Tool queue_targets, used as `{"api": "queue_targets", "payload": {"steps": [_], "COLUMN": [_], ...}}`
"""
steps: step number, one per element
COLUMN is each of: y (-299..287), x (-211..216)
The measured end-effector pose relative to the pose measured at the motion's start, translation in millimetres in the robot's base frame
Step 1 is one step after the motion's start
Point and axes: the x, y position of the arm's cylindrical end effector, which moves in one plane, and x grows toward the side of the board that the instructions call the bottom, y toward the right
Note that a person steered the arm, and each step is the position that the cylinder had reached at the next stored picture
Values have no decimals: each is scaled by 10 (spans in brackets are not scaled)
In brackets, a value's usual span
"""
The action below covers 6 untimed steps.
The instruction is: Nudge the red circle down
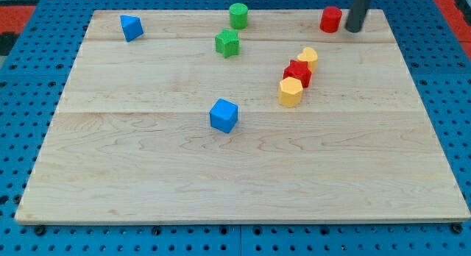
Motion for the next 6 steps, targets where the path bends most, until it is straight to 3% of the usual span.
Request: {"api": "queue_targets", "payload": {"steps": [1, 4, 6], "y": [413, 99, -842], "x": [-553, -574, -566]}}
